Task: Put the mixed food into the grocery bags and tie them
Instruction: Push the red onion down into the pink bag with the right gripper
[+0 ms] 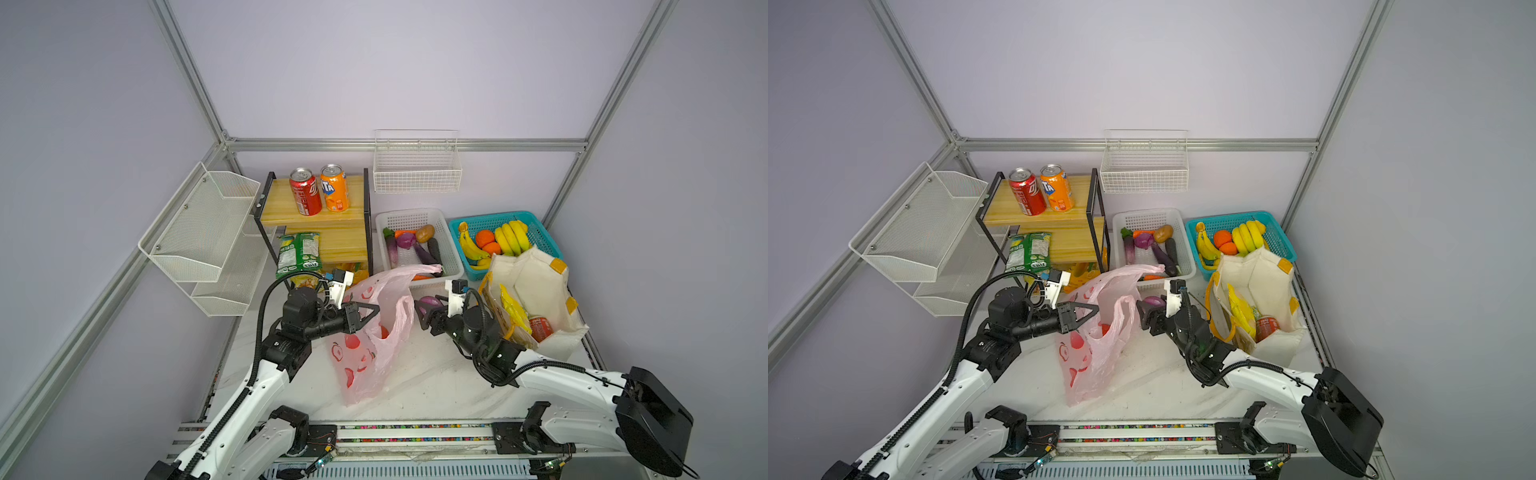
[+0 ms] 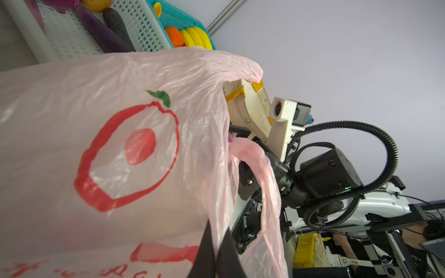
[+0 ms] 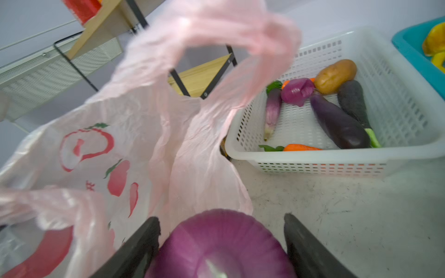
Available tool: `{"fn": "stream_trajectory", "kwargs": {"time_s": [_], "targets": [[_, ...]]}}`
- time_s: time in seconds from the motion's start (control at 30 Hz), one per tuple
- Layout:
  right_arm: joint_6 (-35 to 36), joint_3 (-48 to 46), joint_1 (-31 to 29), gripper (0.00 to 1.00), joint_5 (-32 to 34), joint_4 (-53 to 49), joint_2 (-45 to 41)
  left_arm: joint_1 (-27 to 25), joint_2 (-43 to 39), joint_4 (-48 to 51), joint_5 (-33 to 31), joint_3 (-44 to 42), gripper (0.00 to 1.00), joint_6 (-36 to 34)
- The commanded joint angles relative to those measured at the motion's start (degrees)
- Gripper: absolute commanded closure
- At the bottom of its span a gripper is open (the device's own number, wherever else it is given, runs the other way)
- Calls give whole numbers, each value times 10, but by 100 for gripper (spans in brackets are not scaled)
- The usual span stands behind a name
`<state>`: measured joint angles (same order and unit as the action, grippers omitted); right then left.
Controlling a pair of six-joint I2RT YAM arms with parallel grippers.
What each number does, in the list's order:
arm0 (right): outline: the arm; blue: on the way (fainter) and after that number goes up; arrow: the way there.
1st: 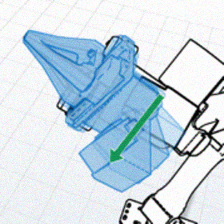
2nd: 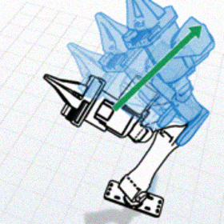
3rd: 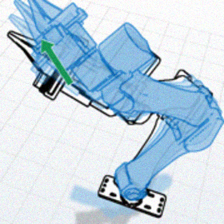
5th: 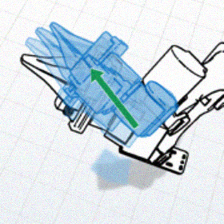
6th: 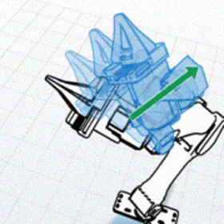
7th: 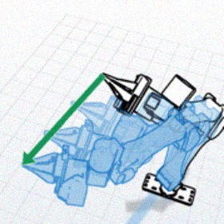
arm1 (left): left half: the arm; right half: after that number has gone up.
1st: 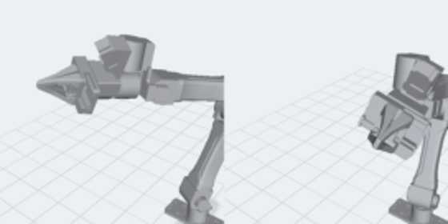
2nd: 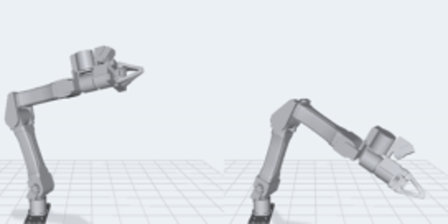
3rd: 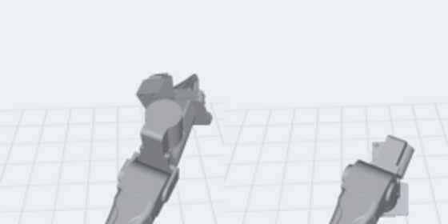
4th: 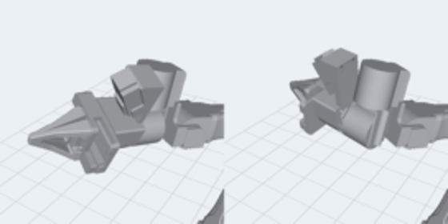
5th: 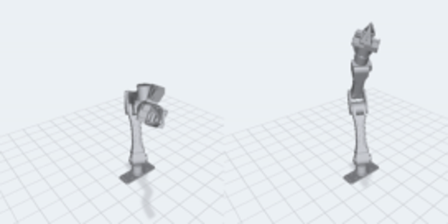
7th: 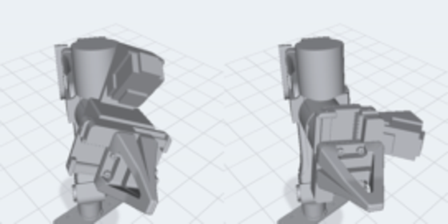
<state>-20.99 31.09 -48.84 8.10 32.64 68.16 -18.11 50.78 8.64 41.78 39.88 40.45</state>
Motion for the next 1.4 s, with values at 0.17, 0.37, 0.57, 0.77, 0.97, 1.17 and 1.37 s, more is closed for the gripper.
{"fn": "stream_trajectory", "kwargs": {"time_s": [0.17,0.37,0.57,0.77,0.97,1.17,1.37], "targets": [[-64,53,14,51,111,-28,11,3,10,-2,41,62,100,-56],[-31,105,15,51,-1,5,76,3,20,2,69,64,100,-83],[43,137,38,50,-177,-6,120,3,34,29,74,79,100,-116],[92,147,51,50,-306,-19,170,4,38,22,78,85,100,-111],[53,128,30,51,-293,79,217,4,48,-5,100,84,100,-87],[-36,151,8,46,-193,84,260,4,62,-14,112,84,100,-78],[-73,195,-26,33,-185,10,286,4,61,-18,106,82,100,-76]]}}
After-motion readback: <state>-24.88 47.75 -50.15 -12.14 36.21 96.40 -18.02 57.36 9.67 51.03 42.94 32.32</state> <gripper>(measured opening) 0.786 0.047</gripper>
